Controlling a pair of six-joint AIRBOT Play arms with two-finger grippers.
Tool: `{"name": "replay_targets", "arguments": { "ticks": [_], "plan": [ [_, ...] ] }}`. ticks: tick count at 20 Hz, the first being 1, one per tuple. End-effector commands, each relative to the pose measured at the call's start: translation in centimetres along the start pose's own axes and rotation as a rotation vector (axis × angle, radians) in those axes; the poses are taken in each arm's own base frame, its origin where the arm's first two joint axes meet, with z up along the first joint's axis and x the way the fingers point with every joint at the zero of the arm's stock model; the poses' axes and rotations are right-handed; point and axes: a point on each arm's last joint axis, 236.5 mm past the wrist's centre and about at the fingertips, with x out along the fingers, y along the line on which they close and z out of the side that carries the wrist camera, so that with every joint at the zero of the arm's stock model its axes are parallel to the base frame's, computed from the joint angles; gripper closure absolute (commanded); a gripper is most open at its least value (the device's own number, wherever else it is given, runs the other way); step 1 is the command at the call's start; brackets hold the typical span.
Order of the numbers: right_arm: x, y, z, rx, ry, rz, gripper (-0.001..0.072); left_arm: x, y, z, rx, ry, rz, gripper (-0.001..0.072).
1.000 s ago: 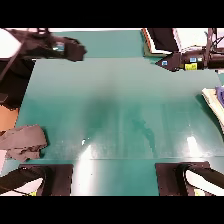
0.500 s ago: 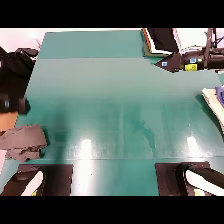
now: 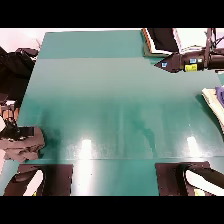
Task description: Fold the shirts.
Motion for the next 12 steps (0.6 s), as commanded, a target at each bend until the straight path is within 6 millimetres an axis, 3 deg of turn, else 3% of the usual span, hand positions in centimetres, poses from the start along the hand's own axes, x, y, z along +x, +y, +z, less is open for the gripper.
{"name": "replay_targets", "arguments": {
  "ticks": [1, 3, 6, 9, 10, 12],
  "plan": [
    [-0.1, 0.0, 0.4, 0.001, -0.016, -0.002, 0.0690, -2.3, 0.6, 2.2, -0.030, -0.067, 0.001, 0.0681],
    [-0.8, 0.8, 1.3, -0.021, -0.048, -0.002, 0.0690, -7.7, 0.4, 6.4, -0.054, -0.213, -0.057, 0.0682],
    [-3.5, 3.6, 5.0, -0.119, -0.139, -0.003, 0.0690, -20.5, -3.0, 13.1, -0.025, -0.560, -0.251, 0.0683],
    [-7.0, 6.8, 8.8, -0.235, -0.251, -0.022, 0.0691, -32.5, -7.7, 14.8, 0.099, -0.845, -0.451, 0.0684],
    [-8.1, 7.5, 9.8, -0.267, -0.283, -0.036, 0.0691, -35.2, -9.3, 14.6, 0.150, -0.906, -0.504, 0.0685],
    [-10.3, 8.7, 11.5, -0.315, -0.341, -0.067, 0.0691, -37.8, -12.6, 14.2, 0.247, -0.935, -0.590, 0.0685]
  ]
}}
